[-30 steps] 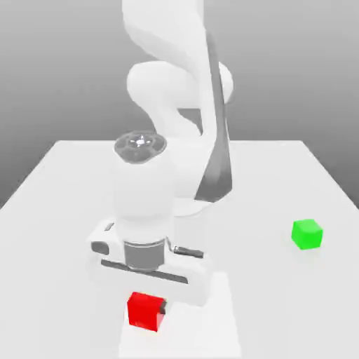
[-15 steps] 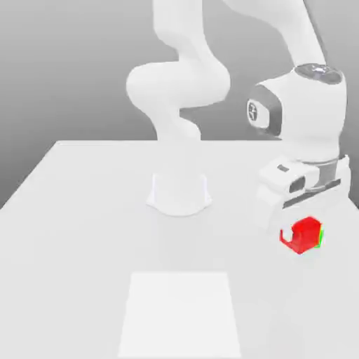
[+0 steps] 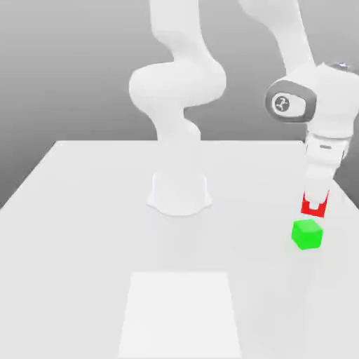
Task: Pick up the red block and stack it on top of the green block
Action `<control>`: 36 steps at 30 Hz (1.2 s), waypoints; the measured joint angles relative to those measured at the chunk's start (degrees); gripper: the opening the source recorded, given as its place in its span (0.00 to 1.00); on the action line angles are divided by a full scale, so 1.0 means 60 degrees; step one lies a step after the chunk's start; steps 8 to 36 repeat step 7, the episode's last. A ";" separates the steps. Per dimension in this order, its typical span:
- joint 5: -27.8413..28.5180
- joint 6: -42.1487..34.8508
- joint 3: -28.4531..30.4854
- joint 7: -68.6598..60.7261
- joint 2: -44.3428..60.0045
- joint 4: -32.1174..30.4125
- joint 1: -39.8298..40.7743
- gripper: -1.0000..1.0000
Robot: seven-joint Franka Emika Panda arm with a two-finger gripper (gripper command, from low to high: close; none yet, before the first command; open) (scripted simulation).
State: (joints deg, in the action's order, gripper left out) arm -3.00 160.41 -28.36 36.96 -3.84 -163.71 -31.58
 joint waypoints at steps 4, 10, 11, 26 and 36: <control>0.1296 0.0804 0.0127 0.0910 0.0918 -0.0002 0.0215 0.00; 0.1890 0.1116 0.0349 0.1326 0.1285 -0.0005 0.0115 1.00; 0.1890 0.1116 0.0349 0.1326 0.1285 -0.0005 0.0115 1.00; 0.1890 0.1116 0.0349 0.1326 0.1285 -0.0005 0.0115 1.00; 0.1890 0.1116 0.0349 0.1326 0.1285 -0.0005 0.0115 1.00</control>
